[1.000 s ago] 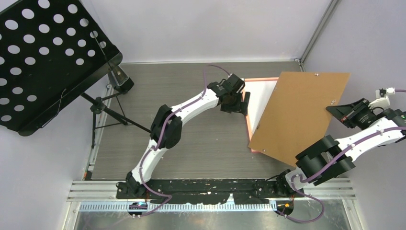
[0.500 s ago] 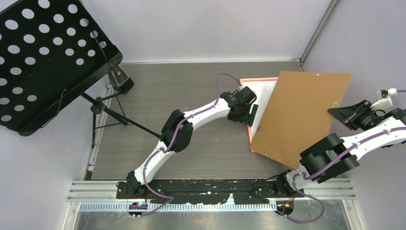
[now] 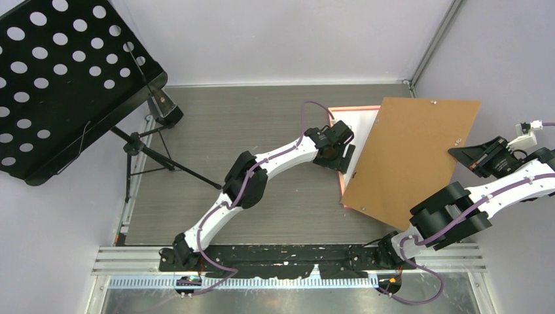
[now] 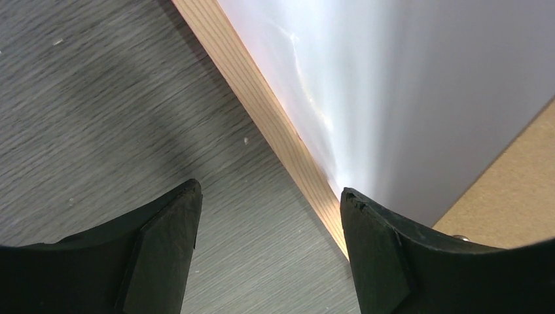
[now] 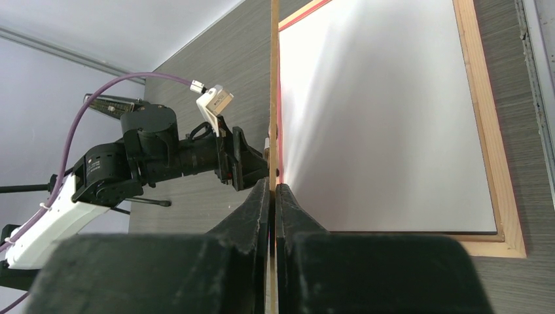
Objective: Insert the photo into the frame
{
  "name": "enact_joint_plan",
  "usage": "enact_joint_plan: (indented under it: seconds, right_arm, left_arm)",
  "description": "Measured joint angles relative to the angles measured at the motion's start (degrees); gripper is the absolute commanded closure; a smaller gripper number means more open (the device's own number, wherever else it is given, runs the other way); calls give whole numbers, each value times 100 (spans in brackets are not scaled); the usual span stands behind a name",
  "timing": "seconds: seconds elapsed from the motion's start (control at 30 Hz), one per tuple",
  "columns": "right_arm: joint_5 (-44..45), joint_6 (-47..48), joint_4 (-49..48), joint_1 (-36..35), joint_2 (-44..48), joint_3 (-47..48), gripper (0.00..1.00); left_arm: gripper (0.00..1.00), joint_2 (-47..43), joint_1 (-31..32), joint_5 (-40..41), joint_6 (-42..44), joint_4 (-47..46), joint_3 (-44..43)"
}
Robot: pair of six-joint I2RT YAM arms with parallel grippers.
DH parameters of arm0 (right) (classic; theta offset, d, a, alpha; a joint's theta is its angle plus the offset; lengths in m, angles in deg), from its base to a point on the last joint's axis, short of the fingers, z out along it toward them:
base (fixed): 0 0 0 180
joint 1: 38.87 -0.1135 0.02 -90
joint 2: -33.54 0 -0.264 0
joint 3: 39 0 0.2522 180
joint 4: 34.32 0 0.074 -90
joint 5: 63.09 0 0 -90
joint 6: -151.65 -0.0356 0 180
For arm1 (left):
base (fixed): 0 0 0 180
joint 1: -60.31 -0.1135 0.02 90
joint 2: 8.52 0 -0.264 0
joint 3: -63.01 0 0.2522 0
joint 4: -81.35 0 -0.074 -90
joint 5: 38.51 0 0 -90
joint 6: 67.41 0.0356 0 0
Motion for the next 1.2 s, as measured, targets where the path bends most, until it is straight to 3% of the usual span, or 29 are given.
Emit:
enact_joint_plan:
  seconds: [0.57,0.8,1.2]
  right_arm:
    - [-2,20,0,0,-39,0,94]
    - [-4,70,2,2,-81,0,95]
    - [-50,111,4,2,-83,-37,94]
  left_arm:
    - [25,205,181,151,317,-44,-188]
    - [49,57,160,120,306,-256,144]
    - [71,-527,22,-125,264,-669,1182]
